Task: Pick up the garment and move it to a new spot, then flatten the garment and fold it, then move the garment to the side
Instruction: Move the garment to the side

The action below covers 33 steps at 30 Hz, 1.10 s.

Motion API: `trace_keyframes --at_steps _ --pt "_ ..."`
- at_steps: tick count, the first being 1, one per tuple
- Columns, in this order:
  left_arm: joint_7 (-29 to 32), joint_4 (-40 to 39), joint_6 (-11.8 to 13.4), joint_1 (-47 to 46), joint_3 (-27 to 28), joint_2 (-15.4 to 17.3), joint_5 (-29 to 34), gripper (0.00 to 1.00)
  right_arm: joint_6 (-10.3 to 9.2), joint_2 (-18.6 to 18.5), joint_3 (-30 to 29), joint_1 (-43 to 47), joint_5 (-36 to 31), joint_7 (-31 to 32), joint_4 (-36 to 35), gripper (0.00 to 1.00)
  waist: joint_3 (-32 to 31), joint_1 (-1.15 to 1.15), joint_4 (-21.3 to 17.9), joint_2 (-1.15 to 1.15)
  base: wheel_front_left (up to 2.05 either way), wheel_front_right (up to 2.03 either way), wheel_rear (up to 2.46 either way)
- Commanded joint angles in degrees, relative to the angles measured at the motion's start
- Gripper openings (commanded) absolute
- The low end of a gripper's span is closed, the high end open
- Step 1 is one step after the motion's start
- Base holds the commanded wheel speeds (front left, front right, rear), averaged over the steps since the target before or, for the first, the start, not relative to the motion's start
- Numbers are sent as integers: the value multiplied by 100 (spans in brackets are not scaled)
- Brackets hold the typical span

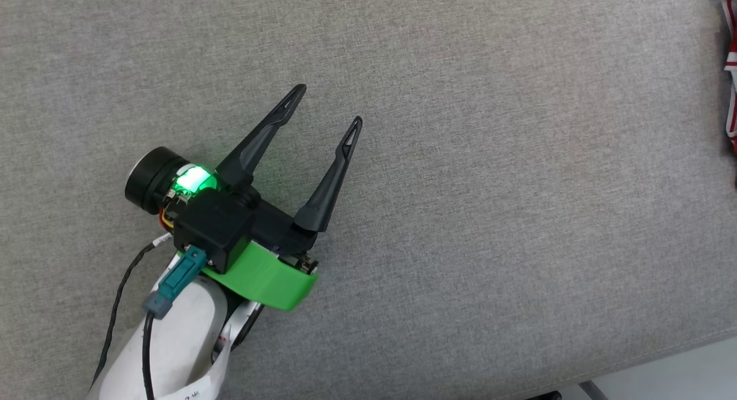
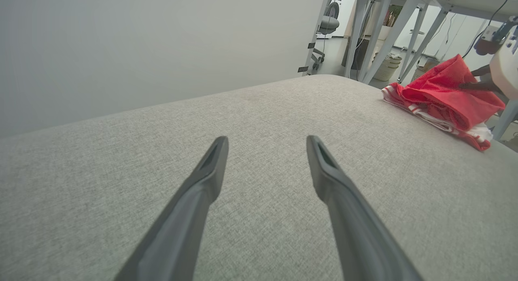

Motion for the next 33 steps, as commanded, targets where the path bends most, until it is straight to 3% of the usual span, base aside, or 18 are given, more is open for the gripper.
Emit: trace_keyframes --at_steps 1,6,12,22,27,33 --pt "-33 55 28 -32 21 13 -56 100 -6 57 -36 -103 -59 -57 77 100 -52 -1 43 0 0 0 0" --pt "-237 314 44 -7 27 -54 -141 100 -6 135 -184 -157 -127 -499 189 100 -366 -1 180 0 0 0 0" --pt "-510 820 128 235 201 -202 -423 100 -6 780 140 -170 110 -1000 -258 100 -1118 -1 338 0 0 0 0" --pt "-674 1542 288 856 705 -458 -949 100 -6 1474 726 899 1380 -1043 -2185 100 -2402 -1 798 0 0 0 0" --pt "-690 1706 453 1190 981 -575 -1005 100 -6 1886 678 1799 1887 -871 -3314 100 -2745 -1 1039 0 0 0 0" --pt "-693 1792 438 1527 1133 -689 -836 100 -6 2529 413 2803 2183 -955 -4077 100 -3002 -1 1245 0 0 0 0"
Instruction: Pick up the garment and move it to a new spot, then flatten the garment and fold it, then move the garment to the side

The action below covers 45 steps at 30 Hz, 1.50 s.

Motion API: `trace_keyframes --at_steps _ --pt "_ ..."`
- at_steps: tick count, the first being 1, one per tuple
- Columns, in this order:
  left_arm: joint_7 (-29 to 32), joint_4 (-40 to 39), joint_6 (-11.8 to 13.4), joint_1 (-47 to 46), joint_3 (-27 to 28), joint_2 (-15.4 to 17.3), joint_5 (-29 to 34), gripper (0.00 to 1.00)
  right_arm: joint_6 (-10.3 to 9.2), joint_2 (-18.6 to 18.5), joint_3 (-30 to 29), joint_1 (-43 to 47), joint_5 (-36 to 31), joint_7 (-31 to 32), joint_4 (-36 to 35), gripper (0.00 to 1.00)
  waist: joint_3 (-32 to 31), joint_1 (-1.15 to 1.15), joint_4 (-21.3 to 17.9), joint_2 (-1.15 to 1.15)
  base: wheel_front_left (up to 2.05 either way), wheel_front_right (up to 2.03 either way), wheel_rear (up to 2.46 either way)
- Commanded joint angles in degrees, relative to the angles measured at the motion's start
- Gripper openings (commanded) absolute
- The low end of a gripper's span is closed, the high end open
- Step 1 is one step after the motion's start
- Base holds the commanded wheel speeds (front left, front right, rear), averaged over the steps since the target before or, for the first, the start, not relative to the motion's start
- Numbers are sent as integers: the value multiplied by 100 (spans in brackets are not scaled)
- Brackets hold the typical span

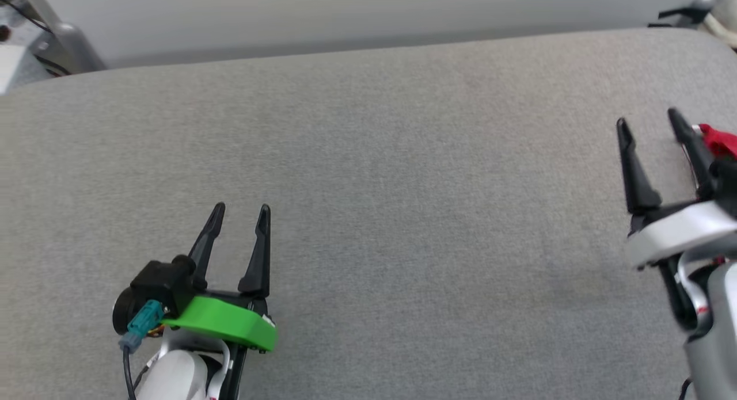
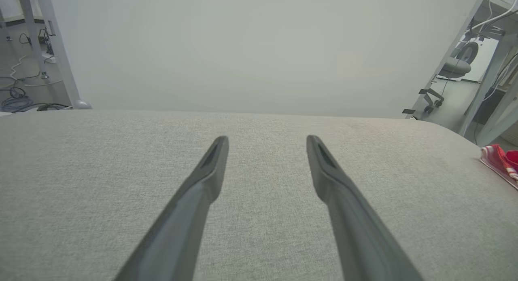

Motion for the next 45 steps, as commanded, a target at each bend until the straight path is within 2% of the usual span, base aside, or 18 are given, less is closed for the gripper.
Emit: trace_keyframes --at_steps 1,5,15,25,45 --pt "-32 21 -25 119 41 -58 86 100 -5 166 -65 223 26 -75 -126 100 -369 1 358 0 0 0 0" --pt "-33 88 -138 296 291 -295 33 100 -5 604 -181 808 37 -257 -261 100 -535 1 459 0 0 0 0" --pt "-33 213 -432 610 609 -612 522 100 -5 1177 -406 1661 -239 -694 -215 100 -804 1 611 0 0 0 0" --pt "-33 241 -555 675 794 -768 781 100 -5 1308 -413 1736 -414 -799 -174 100 -793 1 623 0 0 0 0" --pt "-34 209 -589 670 866 -847 897 100 -5 1350 -411 1766 -328 -835 -96 100 -822 1 604 0 0 0 0"
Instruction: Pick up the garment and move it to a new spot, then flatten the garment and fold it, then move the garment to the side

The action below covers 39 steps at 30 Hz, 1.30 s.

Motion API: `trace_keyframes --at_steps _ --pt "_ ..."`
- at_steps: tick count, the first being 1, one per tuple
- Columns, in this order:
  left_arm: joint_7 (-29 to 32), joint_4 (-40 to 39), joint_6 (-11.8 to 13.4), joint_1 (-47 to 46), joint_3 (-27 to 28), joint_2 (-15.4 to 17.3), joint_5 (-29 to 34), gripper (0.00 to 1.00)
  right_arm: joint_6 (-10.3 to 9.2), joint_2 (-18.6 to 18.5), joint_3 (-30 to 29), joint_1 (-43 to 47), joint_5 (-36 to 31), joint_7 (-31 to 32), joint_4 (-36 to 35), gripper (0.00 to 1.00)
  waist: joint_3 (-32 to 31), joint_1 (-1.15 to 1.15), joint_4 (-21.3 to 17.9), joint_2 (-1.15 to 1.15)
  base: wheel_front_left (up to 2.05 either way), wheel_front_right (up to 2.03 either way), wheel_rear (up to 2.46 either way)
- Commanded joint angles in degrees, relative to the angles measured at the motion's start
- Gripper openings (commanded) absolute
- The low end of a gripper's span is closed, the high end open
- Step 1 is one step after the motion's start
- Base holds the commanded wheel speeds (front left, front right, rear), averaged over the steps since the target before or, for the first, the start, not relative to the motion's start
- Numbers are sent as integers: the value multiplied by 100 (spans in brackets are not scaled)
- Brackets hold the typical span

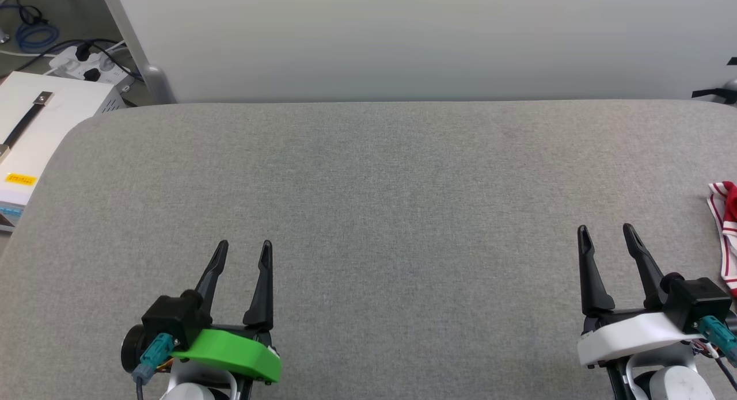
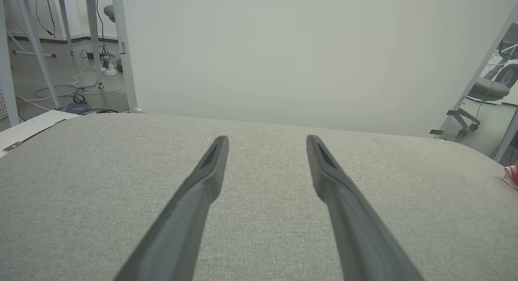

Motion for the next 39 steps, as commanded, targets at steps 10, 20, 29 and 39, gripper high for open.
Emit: trace_keyframes --at_steps 10,20,29,39 --pt "43 -50 17 -2 4 -3 33 0 0 4 2 15 -22 44 -2 0 -26 0 -16 0 0 0 0" --pt "157 -102 75 10 34 -13 141 0 -1 6 12 30 -94 157 -44 0 -42 0 -20 0 0 0 0" --pt "262 -151 127 21 62 -22 239 0 -1 8 21 44 -161 260 -81 0 -57 0 -24 0 0 0 0" --pt "410 -219 201 37 101 -35 377 0 -1 10 33 64 -255 405 -134 0 -78 0 -29 0 0 0 0"
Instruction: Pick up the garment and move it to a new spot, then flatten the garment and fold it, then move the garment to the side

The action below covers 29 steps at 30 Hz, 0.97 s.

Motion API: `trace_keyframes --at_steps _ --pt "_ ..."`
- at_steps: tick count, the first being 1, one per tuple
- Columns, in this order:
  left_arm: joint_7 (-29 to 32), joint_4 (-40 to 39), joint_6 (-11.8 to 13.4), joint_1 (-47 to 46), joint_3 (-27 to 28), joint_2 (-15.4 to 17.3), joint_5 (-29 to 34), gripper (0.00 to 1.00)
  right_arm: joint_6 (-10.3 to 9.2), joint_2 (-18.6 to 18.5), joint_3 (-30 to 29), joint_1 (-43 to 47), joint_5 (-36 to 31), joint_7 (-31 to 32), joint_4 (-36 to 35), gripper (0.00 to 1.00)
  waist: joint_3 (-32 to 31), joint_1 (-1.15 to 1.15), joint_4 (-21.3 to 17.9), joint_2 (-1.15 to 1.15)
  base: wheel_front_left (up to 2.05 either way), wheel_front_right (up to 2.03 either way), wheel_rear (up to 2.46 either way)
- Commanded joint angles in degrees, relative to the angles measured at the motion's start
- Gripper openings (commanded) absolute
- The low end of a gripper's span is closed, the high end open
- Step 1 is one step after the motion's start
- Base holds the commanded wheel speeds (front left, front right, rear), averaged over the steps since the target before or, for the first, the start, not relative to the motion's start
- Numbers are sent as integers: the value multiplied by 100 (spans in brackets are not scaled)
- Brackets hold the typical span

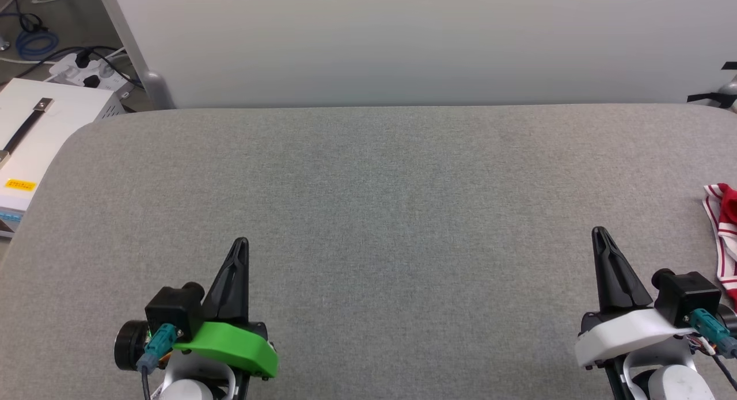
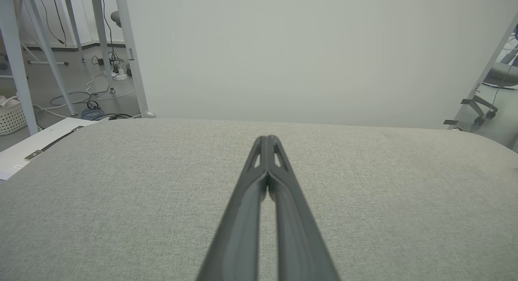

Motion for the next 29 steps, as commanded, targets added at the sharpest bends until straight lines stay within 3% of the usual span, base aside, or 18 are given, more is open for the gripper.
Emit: trace_keyframes --at_steps 1,29 --pt "49 -27 49 43 28 -21 65 0 -2 6 12 55 -67 44 -42 0 -2 0 0 0 0 0 0" --pt "395 -186 223 79 120 -51 391 0 -3 12 41 101 -287 386 -167 0 -51 0 -13 0 0 0 0"
